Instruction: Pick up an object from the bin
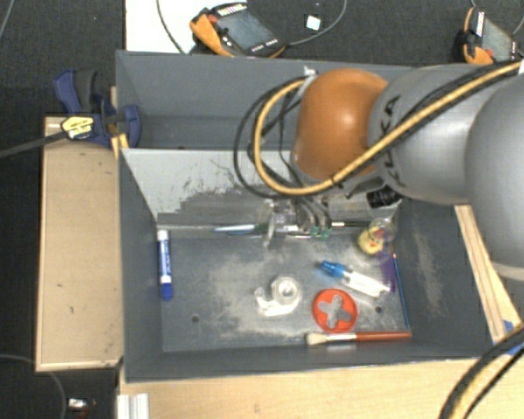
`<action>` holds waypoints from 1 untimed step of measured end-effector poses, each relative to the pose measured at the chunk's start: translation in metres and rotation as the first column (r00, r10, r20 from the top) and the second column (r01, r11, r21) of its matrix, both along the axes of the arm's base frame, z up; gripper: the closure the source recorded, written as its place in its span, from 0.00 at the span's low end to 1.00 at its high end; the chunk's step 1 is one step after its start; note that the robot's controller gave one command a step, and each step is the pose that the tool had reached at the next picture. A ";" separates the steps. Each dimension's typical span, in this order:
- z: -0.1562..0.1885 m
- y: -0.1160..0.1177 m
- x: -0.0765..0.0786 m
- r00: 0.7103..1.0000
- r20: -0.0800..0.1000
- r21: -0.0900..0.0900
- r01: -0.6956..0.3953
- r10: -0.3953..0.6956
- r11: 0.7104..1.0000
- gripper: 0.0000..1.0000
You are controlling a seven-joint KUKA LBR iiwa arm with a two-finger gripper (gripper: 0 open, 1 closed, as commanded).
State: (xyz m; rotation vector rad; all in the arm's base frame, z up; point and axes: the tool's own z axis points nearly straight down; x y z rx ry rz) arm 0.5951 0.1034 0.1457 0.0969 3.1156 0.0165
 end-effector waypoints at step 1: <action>0.011 0.000 0.001 1.000 0.007 0.001 0.000 0.000 1.000 1.00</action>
Offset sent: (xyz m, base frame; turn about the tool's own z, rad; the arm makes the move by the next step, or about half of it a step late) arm 0.0003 -0.0001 0.0120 0.0000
